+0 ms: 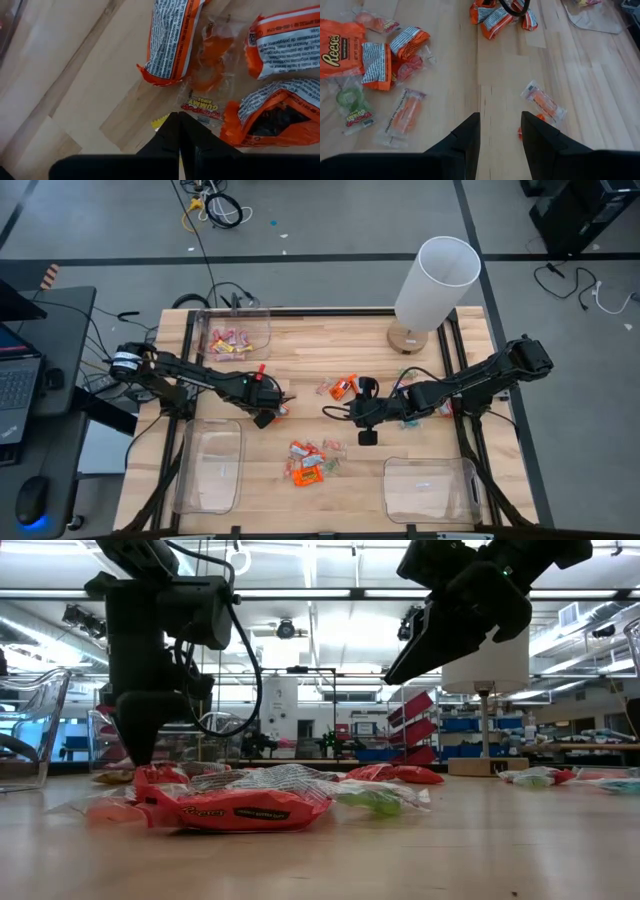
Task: Sort candy
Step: Put the yellow candy into the top left transparent bin
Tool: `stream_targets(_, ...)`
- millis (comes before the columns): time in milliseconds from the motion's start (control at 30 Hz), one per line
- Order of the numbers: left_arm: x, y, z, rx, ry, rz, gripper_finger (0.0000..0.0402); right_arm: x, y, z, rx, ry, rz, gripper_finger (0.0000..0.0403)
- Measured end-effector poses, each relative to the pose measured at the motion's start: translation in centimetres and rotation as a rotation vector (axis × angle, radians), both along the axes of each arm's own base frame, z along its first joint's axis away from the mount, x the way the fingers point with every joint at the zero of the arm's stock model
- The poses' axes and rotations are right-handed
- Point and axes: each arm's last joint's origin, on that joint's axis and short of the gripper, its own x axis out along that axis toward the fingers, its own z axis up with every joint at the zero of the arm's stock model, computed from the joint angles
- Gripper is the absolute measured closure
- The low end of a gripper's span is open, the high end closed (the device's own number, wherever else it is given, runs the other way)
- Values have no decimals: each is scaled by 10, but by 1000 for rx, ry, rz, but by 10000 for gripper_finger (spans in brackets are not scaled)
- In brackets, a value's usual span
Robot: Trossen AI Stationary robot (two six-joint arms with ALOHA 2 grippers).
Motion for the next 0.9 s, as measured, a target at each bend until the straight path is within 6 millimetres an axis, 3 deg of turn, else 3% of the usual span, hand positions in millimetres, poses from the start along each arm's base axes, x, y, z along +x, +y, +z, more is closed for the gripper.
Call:
stream_targets(367, 10, 2, 14, 104, -20, -63, 401, 0, 0, 0, 0, 0, 0, 275)
stream_targets(533, 8, 1, 18, 57, 1, -4, 397, 0, 0, 0, 3, 0, -2, 275)
stream_targets(900, -1, 1, 12, 33, 41, 84, 310, 0, 0, 0, 7, -1, -6, 275)
